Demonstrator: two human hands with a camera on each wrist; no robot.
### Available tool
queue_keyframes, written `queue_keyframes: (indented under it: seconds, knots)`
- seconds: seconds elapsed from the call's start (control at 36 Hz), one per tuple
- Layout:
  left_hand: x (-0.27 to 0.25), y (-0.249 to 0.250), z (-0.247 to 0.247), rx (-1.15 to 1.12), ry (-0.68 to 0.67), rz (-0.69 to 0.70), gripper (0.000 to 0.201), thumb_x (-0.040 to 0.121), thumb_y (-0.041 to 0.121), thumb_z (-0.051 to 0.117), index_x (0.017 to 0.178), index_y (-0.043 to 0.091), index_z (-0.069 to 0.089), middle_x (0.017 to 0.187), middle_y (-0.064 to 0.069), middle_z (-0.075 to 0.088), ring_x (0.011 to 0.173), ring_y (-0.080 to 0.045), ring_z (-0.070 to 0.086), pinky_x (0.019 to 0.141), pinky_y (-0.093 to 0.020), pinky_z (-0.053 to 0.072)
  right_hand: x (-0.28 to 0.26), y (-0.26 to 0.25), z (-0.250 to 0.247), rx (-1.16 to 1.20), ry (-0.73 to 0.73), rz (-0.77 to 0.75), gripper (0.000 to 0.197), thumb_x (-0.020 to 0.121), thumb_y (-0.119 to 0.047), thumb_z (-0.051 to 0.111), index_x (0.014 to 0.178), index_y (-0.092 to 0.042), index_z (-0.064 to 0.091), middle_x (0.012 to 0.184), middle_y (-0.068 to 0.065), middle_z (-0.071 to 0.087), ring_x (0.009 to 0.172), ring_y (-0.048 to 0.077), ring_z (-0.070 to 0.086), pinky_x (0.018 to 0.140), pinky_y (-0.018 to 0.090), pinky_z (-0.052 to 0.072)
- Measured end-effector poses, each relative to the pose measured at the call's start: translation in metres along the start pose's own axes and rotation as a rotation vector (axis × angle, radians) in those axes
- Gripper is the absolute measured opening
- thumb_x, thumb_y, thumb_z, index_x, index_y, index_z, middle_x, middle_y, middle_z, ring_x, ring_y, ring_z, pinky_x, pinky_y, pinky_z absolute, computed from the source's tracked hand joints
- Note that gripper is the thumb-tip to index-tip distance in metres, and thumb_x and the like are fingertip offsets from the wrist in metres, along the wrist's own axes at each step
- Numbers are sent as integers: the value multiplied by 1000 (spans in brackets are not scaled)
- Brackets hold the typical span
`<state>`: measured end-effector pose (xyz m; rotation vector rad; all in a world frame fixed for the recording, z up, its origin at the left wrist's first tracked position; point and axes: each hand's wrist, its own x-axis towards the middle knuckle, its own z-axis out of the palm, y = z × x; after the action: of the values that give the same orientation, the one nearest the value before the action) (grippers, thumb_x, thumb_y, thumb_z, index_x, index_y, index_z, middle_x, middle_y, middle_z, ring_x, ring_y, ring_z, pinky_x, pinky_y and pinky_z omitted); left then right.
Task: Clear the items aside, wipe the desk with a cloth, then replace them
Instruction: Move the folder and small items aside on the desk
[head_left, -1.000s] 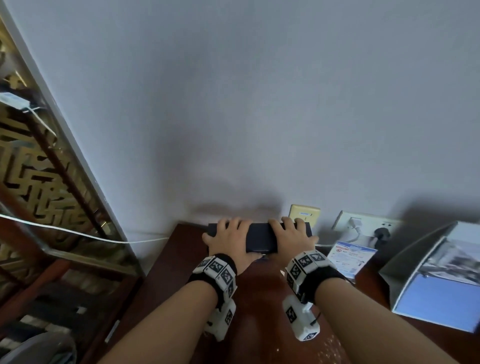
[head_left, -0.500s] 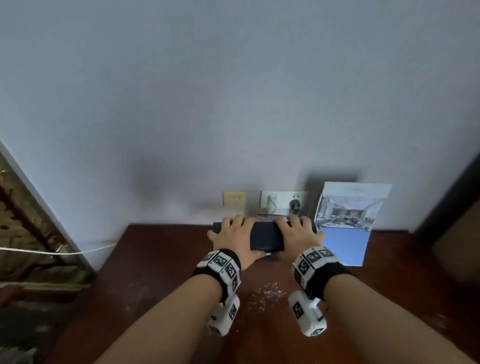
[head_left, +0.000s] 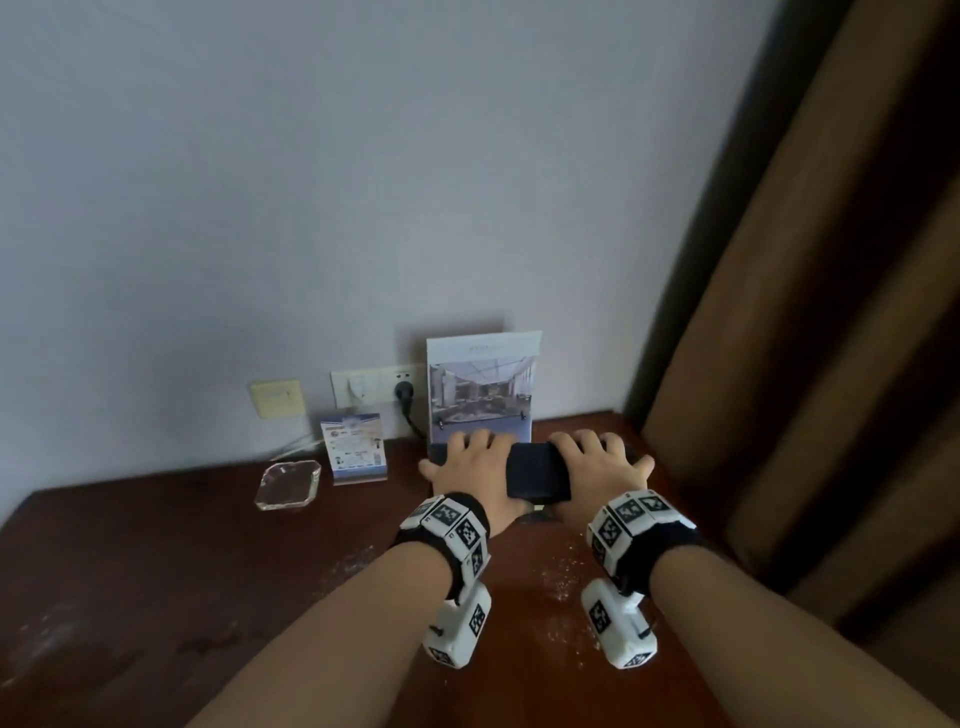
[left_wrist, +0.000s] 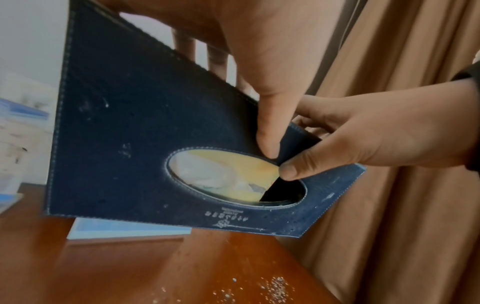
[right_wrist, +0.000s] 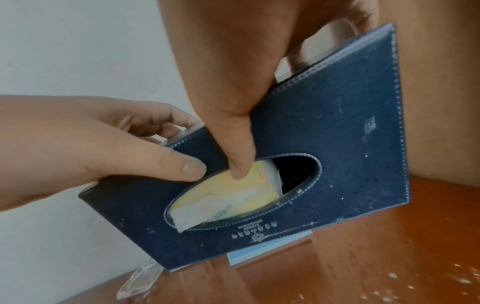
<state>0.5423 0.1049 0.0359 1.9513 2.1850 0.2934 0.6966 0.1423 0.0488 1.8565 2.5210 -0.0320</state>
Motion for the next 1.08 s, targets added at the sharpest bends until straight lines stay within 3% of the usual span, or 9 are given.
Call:
queue_keyframes:
  seconds: [0.14,0.31,0.44,0.56,0.61,0.67,0.92,1.03,1.08]
  knots:
    - [20,33,20,3,-31,38,69,77,59,70,134,39,38,134,8,40,129,-23,29,93,-58,34,4,38,6,-13,-43,29,98,60,-78,61,140,-40,18,143,-7,31,137,25,23,103,72,16]
    - [66,58,43,19,-68,126,69,76,59,71,134,42,39,134,11,41,126,-21,30,85,-50,34,31,72,19,-18,-88,70,97,68,-71,61,144,-31,18,148,-4,28,144,25,13,106,74,7]
    - [113,74,62,40,-121,206,74,74,62,71,137,42,38,134,11,39,130,-22,31,94,-53,38,69,101,40,-2,-114,59,93,70,-66,65,142,-28,22,144,-6,33,142,21,21,108,70,8]
    - [156,88,70,95,-200,306,79,74,62,72,140,42,34,140,10,36,134,-24,25,99,-61,33,96,121,51,52,-155,69,86,68,-64,69,135,-29,27,132,-9,43,125,18,42,109,63,20]
    - [170,92,71,134,-247,378,81,74,60,73,142,41,33,143,9,35,135,-25,24,101,-64,31,100,125,51,83,-188,72,82,66,-59,72,128,-30,28,125,-8,47,114,20,50,100,52,39]
    - [188,99,74,172,-283,450,83,74,59,74,144,39,33,144,9,35,135,-25,24,102,-65,29,106,131,51,111,-231,80,81,65,-52,74,127,-28,28,123,-5,48,109,21,53,89,44,47]
    - [240,127,93,258,-349,620,85,76,57,74,148,37,34,148,10,35,141,-22,20,111,-70,13,131,161,53,202,-337,193,72,75,-40,70,131,-15,32,127,1,48,104,22,58,81,34,49]
    - [254,136,110,220,-305,562,84,82,57,69,152,43,24,160,14,18,150,-19,1,109,-77,-1,147,172,56,159,-274,217,66,88,-36,59,140,-10,27,137,7,44,118,23,52,93,34,45]
    - [257,142,118,143,-271,472,84,86,47,68,153,44,17,164,13,5,152,-20,-7,111,-74,-1,158,180,62,180,-254,277,66,84,-40,61,135,-12,31,131,7,50,112,24,56,87,34,48]
